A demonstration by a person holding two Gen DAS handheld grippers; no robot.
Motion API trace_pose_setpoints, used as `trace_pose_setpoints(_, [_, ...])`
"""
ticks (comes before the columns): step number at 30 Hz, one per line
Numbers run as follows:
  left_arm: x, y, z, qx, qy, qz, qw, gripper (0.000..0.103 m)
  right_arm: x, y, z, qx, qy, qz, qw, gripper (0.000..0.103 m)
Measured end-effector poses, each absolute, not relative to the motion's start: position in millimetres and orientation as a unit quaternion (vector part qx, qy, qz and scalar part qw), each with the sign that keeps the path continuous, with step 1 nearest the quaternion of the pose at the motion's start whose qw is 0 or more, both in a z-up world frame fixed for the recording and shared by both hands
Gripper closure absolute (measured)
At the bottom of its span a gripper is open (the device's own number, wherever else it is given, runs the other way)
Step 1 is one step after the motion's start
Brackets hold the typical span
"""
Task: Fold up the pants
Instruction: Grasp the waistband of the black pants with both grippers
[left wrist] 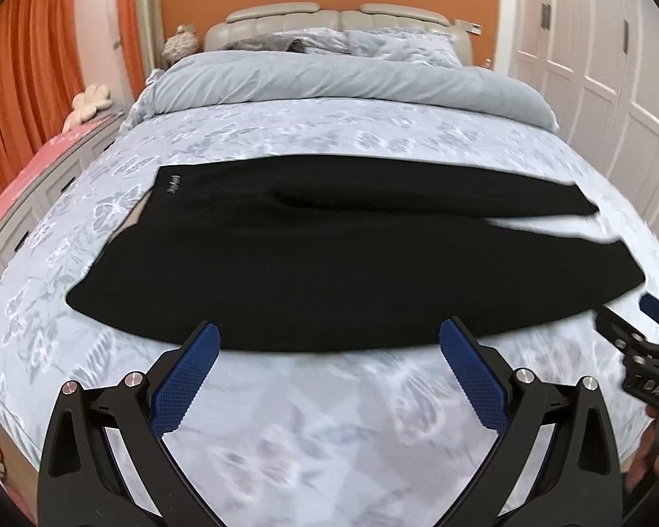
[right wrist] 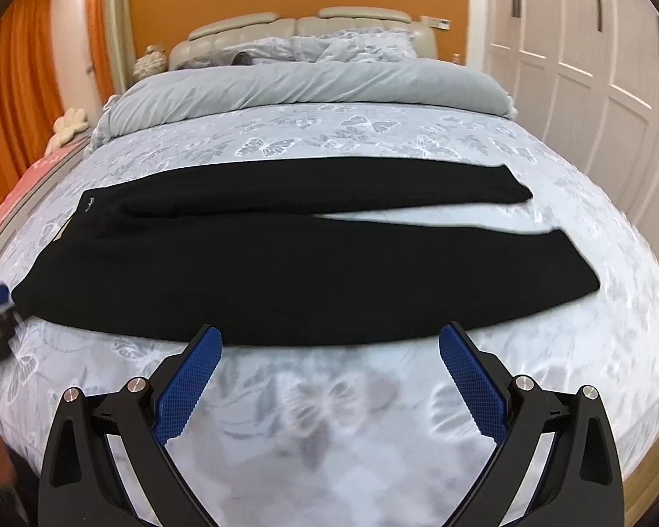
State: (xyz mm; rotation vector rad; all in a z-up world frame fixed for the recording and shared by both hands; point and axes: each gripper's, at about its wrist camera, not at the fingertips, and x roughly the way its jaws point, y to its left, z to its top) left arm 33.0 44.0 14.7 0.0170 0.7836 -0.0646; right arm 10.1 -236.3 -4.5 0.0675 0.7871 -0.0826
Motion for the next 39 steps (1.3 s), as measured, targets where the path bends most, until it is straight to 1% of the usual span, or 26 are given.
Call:
trace_pose_setpoints(4, [89.0, 93.5, 44.0, 0.0, 0.387, -0.011, 0.922, 0.005, 42.1, -289.8, 17.3, 0.037, 0.386, -0.035, 0.921, 0.005])
trace_pose_setpoints(6, [129.3, 118.7, 50.9, 0.016, 0.386, 0.017, 0.922, 0.005, 64.4, -320.6, 22.1, 0.048, 0.389, -0.034, 0.919, 0.005])
trace_pose_setpoints(8, [187.7, 148.9, 46.7, 0.052, 0.394, 0.059, 0.916, 0.005, 92.9, -356.2, 23.3, 0.059, 0.395, -0.043, 0.916, 0.005])
trace_pose_setpoints(12, [272.0, 192.8, 19.9, 0.092, 0.416, 0.13, 0.895, 0.005, 162.7, -440.9, 12.1, 0.099, 0.411, -0.093, 0.902, 0.005])
trace_pose_setpoints(15, [338.7, 234.0, -15.7, 0.055, 0.465, 0.136, 0.873, 0.005, 207.7, -495.4, -5.6, 0.136, 0.421, -0.12, 0.889, 0.005])
trace_pose_setpoints(17, [367.7, 253.2, -37.9, 0.022, 0.486, 0.147, 0.861, 0.005, 233.4, -519.8, -17.8, 0.148, 0.428, -0.147, 0.879, 0.005])
trace_pose_setpoints(20, [392.8, 267.3, -60.9, -0.004, 0.498, 0.152, 0.854, 0.005, 271.1, -542.1, -42.2, 0.161, 0.449, -0.145, 0.867, 0.005])
trace_pose_setpoints(25, [424.2, 280.9, -104.4, -0.058, 0.535, 0.139, 0.832, 0.005, 320.0, -552.7, -80.7, 0.143, 0.484, -0.154, 0.849, 0.005])
trace_pose_setpoints(28, [427.2, 288.6, -104.5, -0.086, 0.516, 0.144, 0.84, 0.005, 332.2, -551.1, -92.2, 0.155, 0.479, -0.142, 0.852, 0.006])
trace_pose_setpoints(29, [427.5, 289.3, -104.2, -0.087, 0.517, 0.143, 0.839, 0.006, 333.9, -548.2, -94.2, 0.159, 0.475, -0.131, 0.855, 0.014])
trace_pose_setpoints(30, [428.1, 288.1, -102.9, -0.082, 0.517, 0.139, 0.841, 0.014, 335.6, -542.0, -95.5, 0.15, 0.472, -0.127, 0.86, 0.021])
trace_pose_setpoints(31, [428.9, 286.5, -101.0, -0.08, 0.517, 0.132, 0.842, 0.023, 336.1, -536.2, -95.2, 0.133, 0.47, -0.125, 0.864, 0.053])
trace_pose_setpoints(32, [427.7, 284.8, -96.5, -0.083, 0.514, 0.118, 0.846, 0.051, 336.1, -533.9, -94.3, 0.131, 0.47, -0.121, 0.865, 0.092])
trace_pose_setpoints(33, [423.4, 282.6, -88.8, -0.103, 0.514, 0.093, 0.847, 0.076, 332.3, -536.3, -89.8, 0.151, 0.464, -0.111, 0.866, 0.092])
trace_pose_setpoints(34, [422.9, 280.1, -84.7, -0.114, 0.514, 0.084, 0.846, 0.082, 325.6, -538.1, -80.6, 0.163, 0.445, -0.105, 0.874, 0.092])
trace_pose_setpoints(37, [401.0, 267.8, -49.5, -0.086, 0.476, 0.074, 0.872, 0.085, 297.6, -534.7, -39.4, 0.157, 0.392, -0.084, 0.902, 0.093])
trace_pose_setpoints(39, [372.4, 265.9, -15.9, -0.097, 0.442, 0.044, 0.891, 0.086, 277.4, -528.8, -15.2, 0.143, 0.372, -0.069, 0.914, 0.093])
